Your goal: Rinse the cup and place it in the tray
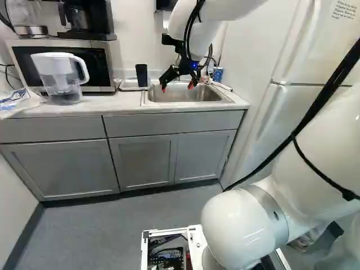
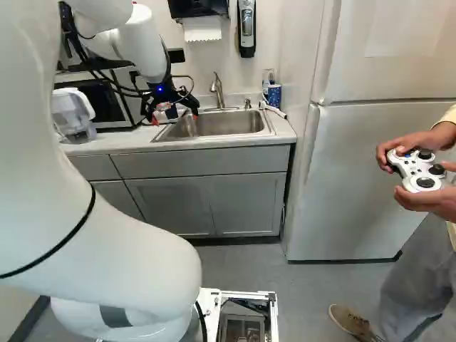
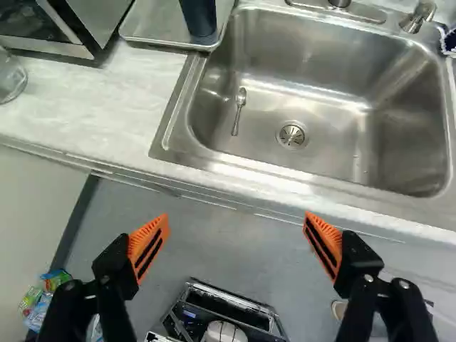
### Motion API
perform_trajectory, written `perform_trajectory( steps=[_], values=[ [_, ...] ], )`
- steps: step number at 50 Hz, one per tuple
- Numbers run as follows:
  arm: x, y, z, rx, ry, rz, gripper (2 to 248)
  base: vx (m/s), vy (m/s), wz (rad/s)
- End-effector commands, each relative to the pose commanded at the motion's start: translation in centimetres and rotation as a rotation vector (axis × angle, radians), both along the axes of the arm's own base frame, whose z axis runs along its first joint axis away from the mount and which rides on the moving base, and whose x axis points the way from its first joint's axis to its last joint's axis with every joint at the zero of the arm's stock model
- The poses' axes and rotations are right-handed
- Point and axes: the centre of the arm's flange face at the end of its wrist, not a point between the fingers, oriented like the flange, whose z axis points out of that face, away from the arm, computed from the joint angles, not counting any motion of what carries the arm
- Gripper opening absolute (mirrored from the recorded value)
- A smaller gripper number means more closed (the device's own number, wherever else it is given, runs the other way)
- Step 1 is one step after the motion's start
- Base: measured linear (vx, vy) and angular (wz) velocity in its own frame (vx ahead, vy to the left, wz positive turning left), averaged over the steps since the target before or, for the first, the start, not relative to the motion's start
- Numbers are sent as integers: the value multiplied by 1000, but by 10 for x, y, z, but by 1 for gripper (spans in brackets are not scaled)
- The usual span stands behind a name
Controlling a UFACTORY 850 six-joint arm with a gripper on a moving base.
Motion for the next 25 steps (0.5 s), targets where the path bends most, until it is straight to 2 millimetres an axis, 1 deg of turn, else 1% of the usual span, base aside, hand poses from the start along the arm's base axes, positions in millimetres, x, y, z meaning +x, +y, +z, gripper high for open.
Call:
perform_trajectory(
  steps=[25],
  values=[
    [0, 0, 0, 0, 0, 0, 247, -181, -1, 8]
  ],
)
